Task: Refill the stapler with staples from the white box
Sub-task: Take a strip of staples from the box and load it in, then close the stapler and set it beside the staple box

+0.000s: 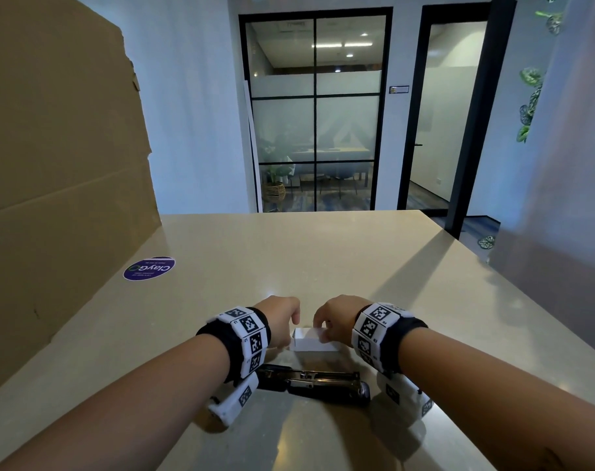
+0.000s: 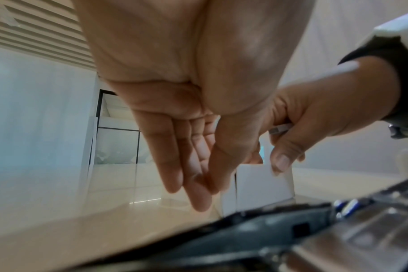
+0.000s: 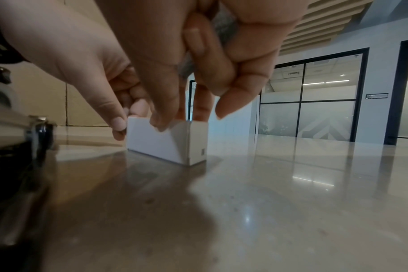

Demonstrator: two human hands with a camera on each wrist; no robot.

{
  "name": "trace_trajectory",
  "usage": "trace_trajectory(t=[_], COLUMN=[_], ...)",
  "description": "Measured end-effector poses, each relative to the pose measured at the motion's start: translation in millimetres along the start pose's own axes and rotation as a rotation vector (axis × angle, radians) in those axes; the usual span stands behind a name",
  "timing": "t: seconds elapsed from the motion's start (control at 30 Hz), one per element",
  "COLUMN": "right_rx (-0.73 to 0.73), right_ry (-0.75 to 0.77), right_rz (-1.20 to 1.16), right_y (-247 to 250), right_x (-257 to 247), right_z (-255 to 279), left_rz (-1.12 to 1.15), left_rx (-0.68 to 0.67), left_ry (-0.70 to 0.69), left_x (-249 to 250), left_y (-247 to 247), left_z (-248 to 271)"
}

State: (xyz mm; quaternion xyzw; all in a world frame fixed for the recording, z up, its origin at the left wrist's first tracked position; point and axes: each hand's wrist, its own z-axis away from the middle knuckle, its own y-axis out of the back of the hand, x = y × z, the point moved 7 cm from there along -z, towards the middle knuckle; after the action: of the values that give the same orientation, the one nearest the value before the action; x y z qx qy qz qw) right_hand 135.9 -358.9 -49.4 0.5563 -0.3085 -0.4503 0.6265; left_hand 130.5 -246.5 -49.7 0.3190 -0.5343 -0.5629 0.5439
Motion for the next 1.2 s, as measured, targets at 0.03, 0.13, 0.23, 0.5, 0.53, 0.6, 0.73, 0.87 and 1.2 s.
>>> trace_trajectory(t=[0.03,0.13,0.23,0.5,0.53,0.6,0.73,0.87,1.2], right_rx=[0.001,0.003,0.006,0.013,0.012,0.011,0.025,0.131,0.166], right_ry=[-0.001,-0.009,-0.014,-0.029,-0.036,-0.050,-0.051,-0.052,-0.019], right_rz=[-0.001,-0.005,0.001,0.036,0.044,0.054,0.058,0.012,-0.179], right_y=[0.1,0.4,0.1,0.6,0.6,0.3,2.6,18.9,19.6], right_x=[0.1,-0.1,-0.1,-1.3,-1.5,-1.5,0.2,1.9,-11.2], right_z=[0.3,0.6,1.2,0.5,0.2,-0.6,3.9,29.4,93.3], left_rz=[0.009,0.060,0.107,0.080,0.062,0.038,0.002,-0.036,-0.109], left_rx=[-0.003,-0.004,-0.004,-0.023,-0.018,-0.001,0.014,0.011,-0.168], left_ry=[0.002,0.012,0.024,0.024,0.019,0.004,-0.020,-0.040,-0.084], left_x=[0.3,0.8,1.5,2.4,2.4,1.9,0.6,-3.7,-21.9], left_y=[-0.3,-1.8,-3.8,-4.2,-3.8,-3.0,-2.0,0.4,-12.6], left_z=[0.3,0.0,-1.0,-1.2,-1.0,-0.3,4.9,16.9,59.1])
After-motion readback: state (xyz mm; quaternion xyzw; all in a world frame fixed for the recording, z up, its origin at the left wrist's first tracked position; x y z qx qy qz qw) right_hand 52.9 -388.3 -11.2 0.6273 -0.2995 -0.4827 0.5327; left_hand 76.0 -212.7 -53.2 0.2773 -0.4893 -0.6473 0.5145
